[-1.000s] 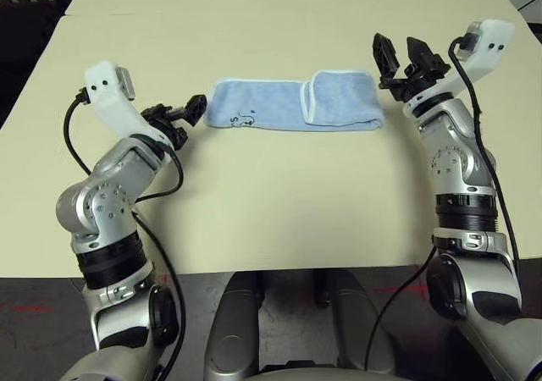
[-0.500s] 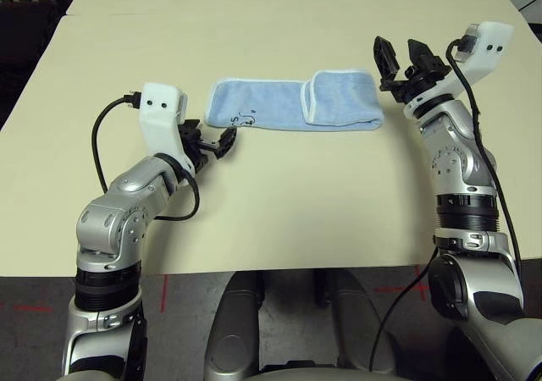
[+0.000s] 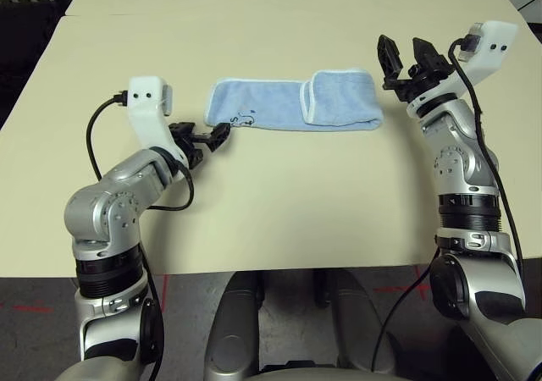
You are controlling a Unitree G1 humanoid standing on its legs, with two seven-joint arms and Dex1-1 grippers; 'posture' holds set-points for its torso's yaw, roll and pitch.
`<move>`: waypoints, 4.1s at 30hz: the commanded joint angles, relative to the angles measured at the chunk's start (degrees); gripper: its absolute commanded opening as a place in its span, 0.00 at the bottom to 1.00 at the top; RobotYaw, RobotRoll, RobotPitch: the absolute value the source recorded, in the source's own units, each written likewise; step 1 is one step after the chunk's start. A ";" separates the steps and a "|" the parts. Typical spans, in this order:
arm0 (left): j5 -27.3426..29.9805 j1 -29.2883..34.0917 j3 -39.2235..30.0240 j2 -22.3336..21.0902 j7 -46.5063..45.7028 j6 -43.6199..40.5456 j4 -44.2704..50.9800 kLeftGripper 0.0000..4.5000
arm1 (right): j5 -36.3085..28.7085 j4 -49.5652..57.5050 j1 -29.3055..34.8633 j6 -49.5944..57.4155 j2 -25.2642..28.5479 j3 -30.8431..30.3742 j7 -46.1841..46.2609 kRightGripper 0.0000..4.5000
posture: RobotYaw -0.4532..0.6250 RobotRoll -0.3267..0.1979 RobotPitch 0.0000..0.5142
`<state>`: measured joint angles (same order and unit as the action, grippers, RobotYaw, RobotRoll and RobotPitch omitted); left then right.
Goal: Fold the towel and set it aside.
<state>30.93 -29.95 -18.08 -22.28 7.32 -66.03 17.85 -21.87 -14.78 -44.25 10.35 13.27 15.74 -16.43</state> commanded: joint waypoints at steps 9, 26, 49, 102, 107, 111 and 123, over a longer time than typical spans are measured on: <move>4.74 -6.32 -9.09 9.43 -5.01 -6.53 -3.81 1.00 | 0.74 -0.10 1.07 -0.84 1.25 -0.03 0.00 1.00 | 0.44 0.62 0.63; 3.59 -8.22 -9.85 13.74 -9.46 -3.93 -7.31 0.91 | 1.41 0.13 0.81 -0.86 2.04 -0.21 0.63 1.00 | 0.43 0.62 0.63; 5.31 -10.73 -3.54 14.29 -9.26 -0.47 -4.66 0.01 | 2.48 -0.69 1.92 -2.13 2.39 0.09 1.39 1.00 | 0.42 0.62 0.60; 14.50 -11.90 5.16 13.83 -2.31 -3.49 2.17 0.01 | -9.87 13.47 15.04 18.98 19.01 -1.76 -24.00 1.00 | 0.40 0.62 0.62; 14.87 -12.59 5.22 13.58 -2.14 -3.54 1.79 0.01 | -11.27 14.41 16.87 22.39 23.99 -2.36 -29.43 1.00 | 0.40 0.62 0.62; 15.00 -12.86 5.31 13.58 -2.25 -3.59 1.72 0.01 | -10.85 13.58 17.09 22.43 25.69 -2.56 -31.60 1.00 | 0.40 0.62 0.63; 17.75 -16.97 7.01 18.23 -3.19 -5.13 2.66 0.01 | -9.13 12.28 17.79 21.56 27.65 -2.95 -34.55 1.00 | 0.39 0.62 0.63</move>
<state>47.26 -46.28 -12.31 -4.75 4.19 -70.16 19.41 -31.69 -2.03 -27.75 32.35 39.94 13.08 -50.38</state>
